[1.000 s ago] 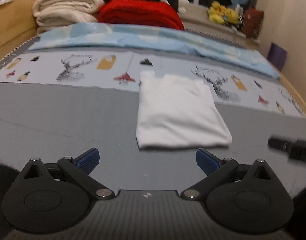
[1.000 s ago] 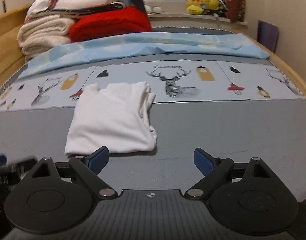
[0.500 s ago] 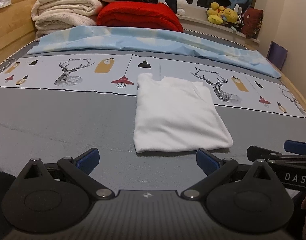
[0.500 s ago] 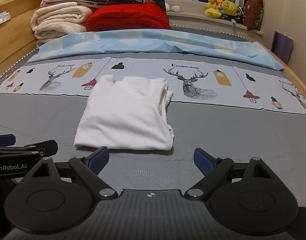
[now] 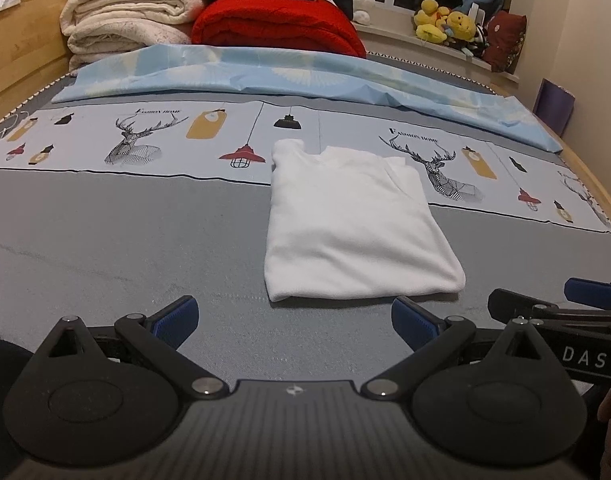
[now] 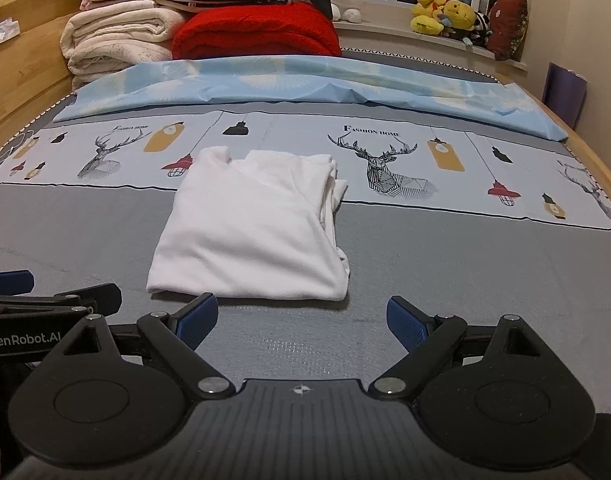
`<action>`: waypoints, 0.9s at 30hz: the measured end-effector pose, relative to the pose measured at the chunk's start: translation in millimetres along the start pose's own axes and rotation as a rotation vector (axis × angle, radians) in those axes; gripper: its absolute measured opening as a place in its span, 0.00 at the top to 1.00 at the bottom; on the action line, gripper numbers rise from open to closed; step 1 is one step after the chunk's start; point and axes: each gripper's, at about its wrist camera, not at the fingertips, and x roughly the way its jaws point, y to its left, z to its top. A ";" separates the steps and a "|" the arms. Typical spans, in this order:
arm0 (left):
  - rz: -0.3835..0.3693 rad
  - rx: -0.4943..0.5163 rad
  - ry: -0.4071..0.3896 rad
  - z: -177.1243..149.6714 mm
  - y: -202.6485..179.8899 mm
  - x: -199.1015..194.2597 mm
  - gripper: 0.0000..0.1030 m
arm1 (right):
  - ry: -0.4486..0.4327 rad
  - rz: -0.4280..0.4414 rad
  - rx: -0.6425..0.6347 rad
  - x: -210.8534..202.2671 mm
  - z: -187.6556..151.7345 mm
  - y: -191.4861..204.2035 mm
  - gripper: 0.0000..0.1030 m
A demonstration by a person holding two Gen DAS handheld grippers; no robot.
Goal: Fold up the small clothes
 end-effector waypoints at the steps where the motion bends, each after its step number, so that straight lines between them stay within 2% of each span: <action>1: 0.001 0.001 0.000 -0.1 0.0 0.4 0.00 | 0.002 0.000 0.001 0.3 0.0 -0.1 0.11; 27: 0.004 0.007 -0.003 -0.6 -1.2 1.8 0.00 | 0.013 0.000 0.001 2.0 -1.9 -4.5 0.11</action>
